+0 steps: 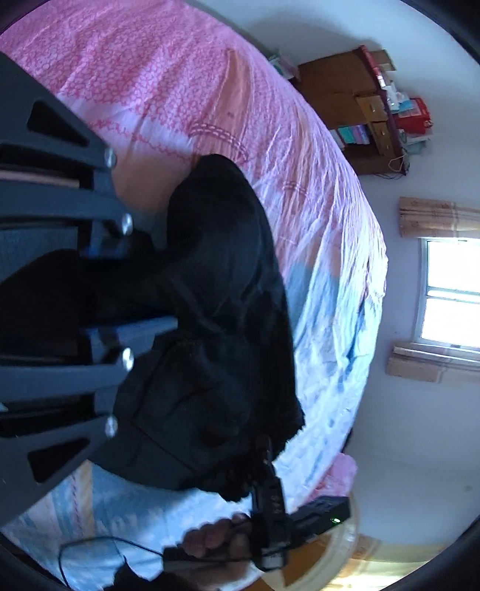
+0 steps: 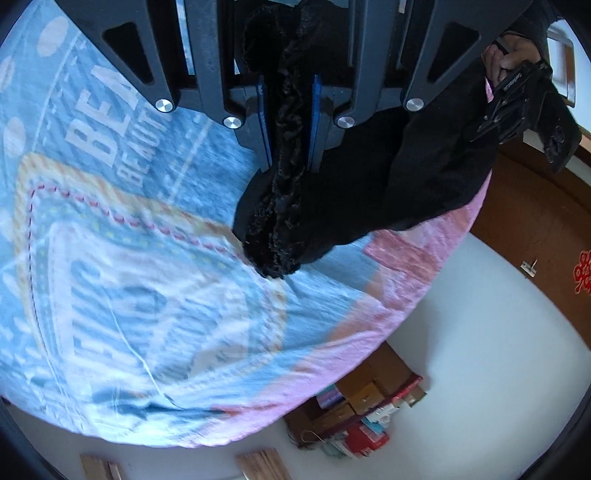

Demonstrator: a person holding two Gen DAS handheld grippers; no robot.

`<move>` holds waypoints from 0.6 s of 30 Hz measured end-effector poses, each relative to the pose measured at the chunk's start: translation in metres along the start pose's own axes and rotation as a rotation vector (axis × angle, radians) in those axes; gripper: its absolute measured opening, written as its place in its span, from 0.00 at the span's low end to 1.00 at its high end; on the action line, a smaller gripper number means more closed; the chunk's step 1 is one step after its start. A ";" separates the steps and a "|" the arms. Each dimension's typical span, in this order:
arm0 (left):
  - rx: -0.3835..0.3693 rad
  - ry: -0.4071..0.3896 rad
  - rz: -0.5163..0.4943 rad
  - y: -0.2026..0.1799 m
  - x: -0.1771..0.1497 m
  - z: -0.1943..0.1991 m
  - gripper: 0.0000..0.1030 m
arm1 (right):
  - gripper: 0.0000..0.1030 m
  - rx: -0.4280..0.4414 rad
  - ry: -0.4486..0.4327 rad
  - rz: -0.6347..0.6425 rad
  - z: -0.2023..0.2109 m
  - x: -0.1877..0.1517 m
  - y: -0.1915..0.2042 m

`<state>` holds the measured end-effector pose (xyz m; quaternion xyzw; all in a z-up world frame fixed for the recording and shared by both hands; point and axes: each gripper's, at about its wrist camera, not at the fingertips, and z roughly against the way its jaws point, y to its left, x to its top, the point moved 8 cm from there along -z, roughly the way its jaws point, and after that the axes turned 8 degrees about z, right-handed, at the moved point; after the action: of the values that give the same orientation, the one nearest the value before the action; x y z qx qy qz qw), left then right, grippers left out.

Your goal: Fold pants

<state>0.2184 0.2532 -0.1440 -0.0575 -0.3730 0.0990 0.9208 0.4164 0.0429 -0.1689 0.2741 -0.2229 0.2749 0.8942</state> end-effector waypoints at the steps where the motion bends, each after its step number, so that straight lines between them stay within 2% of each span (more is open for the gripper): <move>1: 0.013 0.008 -0.006 0.000 -0.004 -0.003 0.39 | 0.22 0.001 0.003 -0.016 0.000 -0.002 -0.004; 4: 0.026 0.023 -0.014 -0.001 -0.012 -0.009 0.46 | 0.36 0.003 0.026 -0.071 -0.004 -0.010 -0.019; 8: 0.032 0.023 0.018 0.006 -0.012 -0.013 0.54 | 0.48 -0.011 0.027 -0.083 -0.004 -0.017 -0.024; 11: 0.035 0.027 0.038 0.012 -0.012 -0.014 0.63 | 0.52 -0.014 0.014 -0.098 0.004 -0.019 -0.026; 14: 0.041 0.034 0.038 0.015 -0.012 -0.013 0.67 | 0.57 -0.004 -0.008 -0.112 0.016 -0.021 -0.026; 17: 0.056 0.040 0.027 0.015 -0.013 -0.008 0.68 | 0.57 0.011 -0.070 -0.149 0.034 -0.021 -0.027; 18: 0.058 0.042 0.024 0.014 -0.014 -0.006 0.68 | 0.57 0.047 -0.099 -0.187 0.041 -0.020 -0.030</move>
<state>0.2110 0.2635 -0.1600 -0.0372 -0.3500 0.1197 0.9283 0.4096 -0.0105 -0.1599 0.3280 -0.2340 0.1815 0.8971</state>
